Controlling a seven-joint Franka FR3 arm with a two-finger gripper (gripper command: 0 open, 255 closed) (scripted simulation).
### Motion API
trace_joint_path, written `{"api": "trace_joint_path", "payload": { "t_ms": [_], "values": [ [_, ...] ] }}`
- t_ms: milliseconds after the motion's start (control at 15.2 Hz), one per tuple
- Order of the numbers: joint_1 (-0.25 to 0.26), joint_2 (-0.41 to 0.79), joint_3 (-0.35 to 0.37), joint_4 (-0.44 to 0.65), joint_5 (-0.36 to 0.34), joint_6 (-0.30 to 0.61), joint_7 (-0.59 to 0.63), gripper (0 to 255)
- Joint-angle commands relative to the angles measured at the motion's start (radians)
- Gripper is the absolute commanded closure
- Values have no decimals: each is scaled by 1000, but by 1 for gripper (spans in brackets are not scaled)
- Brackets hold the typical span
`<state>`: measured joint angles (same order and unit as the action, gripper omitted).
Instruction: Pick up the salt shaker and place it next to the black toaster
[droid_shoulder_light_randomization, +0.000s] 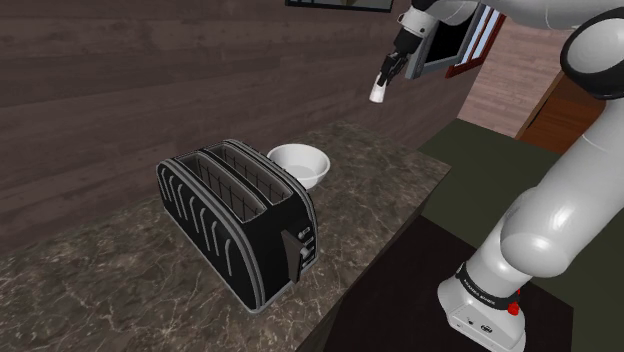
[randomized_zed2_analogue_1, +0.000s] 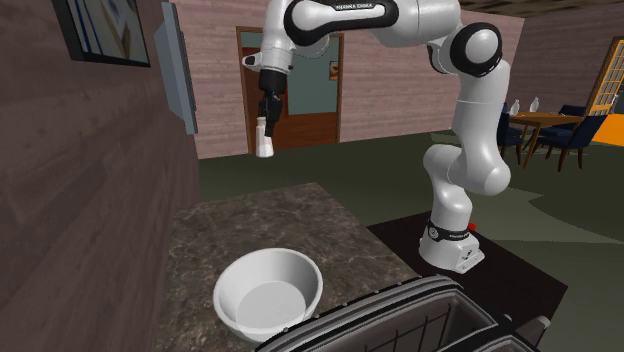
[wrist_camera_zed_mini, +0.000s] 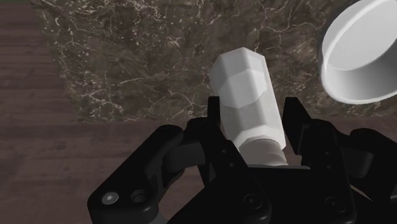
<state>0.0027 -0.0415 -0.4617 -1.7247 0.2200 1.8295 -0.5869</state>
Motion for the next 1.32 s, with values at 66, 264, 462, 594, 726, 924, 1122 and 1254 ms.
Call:
{"api": "trace_joint_path", "payload": {
  "t_ms": [66, 264, 462, 594, 726, 924, 1122, 1254],
  "values": [
    [-1, 4, -1, 45, 0, -41, 7, 255],
    [-2, 13, -3, 95, 2, -83, 13, 255],
    [21, -56, 27, 25, -34, -64, 67, 255],
    [39, -120, 60, -44, -64, -43, 120, 255],
    [52, -179, 96, -107, -89, -27, 173, 255],
    [69, -259, 151, -190, -115, -8, 250, 255],
    [83, -328, 208, -261, -130, 5, 325, 255],
    [92, -369, 246, -302, -135, 11, 375, 255]
  ]
}}
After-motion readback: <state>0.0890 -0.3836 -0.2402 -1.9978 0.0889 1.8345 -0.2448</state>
